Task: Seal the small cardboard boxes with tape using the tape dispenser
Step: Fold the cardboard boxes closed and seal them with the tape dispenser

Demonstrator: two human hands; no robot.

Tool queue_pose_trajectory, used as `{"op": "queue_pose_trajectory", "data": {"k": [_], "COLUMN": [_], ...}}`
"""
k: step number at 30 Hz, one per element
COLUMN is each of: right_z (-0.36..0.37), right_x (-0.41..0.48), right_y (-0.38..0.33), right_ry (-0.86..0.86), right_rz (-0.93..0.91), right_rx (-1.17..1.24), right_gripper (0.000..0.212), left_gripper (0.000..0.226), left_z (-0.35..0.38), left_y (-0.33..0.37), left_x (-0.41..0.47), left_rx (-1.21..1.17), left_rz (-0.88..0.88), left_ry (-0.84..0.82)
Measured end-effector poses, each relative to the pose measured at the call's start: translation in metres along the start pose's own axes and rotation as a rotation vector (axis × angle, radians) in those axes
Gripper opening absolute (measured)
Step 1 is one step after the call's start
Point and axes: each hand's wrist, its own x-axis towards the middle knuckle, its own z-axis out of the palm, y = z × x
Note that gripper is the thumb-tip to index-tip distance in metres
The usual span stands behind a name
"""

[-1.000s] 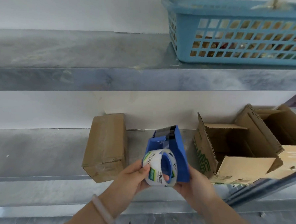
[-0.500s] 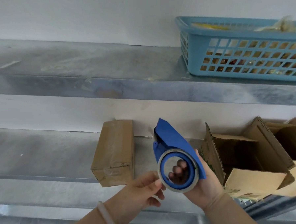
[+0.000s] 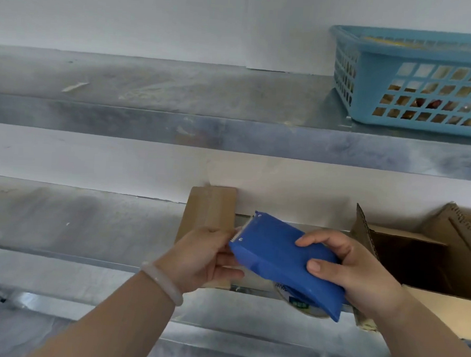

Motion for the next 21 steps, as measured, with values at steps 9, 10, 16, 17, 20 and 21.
{"op": "queue_pose_trajectory", "data": {"k": [9, 10, 16, 17, 20, 21], "right_z": [0.011, 0.011, 0.001, -0.003, -0.010, -0.009], "right_x": [0.013, 0.015, 0.017, 0.016, 0.018, 0.019], "right_y": [-0.022, -0.025, -0.035, -0.037, -0.037, -0.037], "right_ry": [-0.185, -0.205, -0.252, -0.257, -0.287, -0.303], "right_rz": [0.021, 0.026, 0.066, 0.069, 0.091, 0.101], "right_rx": [-0.302, -0.345, -0.490, -0.510, -0.562, -0.581], "right_gripper": [0.050, 0.044, 0.041, 0.051, 0.059, 0.060], "left_gripper": [0.029, 0.028, 0.022, 0.020, 0.020, 0.020], "left_z": [-0.013, -0.014, -0.062, -0.073, -0.086, -0.086], "left_y": [-0.006, -0.008, -0.021, -0.023, -0.034, -0.039], "left_x": [-0.007, -0.008, -0.011, -0.013, -0.019, -0.019], "left_rx": [0.263, 0.272, 0.243, 0.232, 0.179, 0.161], "left_rz": [0.244, 0.254, 0.308, 0.313, 0.304, 0.299], "left_ry": [0.363, 0.382, 0.641, 0.663, 0.683, 0.691]}}
